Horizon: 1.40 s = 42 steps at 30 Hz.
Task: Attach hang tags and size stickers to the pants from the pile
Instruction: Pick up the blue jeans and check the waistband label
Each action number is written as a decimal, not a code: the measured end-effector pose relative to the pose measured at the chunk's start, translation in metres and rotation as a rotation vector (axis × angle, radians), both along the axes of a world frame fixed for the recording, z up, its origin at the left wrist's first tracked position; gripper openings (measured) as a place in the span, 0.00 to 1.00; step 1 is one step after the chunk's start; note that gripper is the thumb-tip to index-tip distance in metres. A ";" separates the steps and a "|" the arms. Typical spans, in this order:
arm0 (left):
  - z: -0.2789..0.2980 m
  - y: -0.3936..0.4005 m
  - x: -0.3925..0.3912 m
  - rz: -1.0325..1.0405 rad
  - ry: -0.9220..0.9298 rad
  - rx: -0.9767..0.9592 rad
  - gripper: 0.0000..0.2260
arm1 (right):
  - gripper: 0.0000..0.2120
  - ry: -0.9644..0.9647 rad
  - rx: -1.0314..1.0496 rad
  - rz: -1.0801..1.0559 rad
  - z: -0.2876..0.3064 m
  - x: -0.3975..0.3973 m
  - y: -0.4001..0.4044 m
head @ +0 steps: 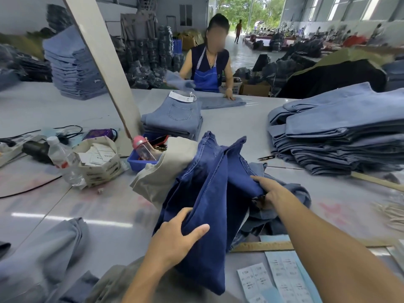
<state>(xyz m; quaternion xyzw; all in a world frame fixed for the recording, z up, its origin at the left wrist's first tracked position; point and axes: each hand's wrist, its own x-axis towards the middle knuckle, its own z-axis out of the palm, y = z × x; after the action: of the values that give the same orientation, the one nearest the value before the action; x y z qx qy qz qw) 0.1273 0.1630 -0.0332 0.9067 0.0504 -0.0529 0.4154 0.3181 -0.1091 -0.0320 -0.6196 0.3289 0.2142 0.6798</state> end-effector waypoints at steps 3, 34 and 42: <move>0.004 -0.004 0.003 -0.063 0.004 -0.025 0.16 | 0.03 -0.168 -0.106 -0.080 -0.001 0.006 -0.008; -0.027 0.036 -0.005 0.179 -0.062 -0.056 0.13 | 0.15 -0.606 -0.773 0.544 -0.035 0.083 -0.026; -0.007 0.015 0.017 0.078 -0.094 -0.170 0.10 | 0.10 -0.684 -0.703 0.345 -0.023 0.080 -0.020</move>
<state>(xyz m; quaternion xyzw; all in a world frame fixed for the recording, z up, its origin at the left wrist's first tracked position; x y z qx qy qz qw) 0.1441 0.1782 -0.0401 0.8669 0.0614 0.0021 0.4947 0.3985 -0.1293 -0.0546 -0.8901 0.0331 -0.0151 0.4543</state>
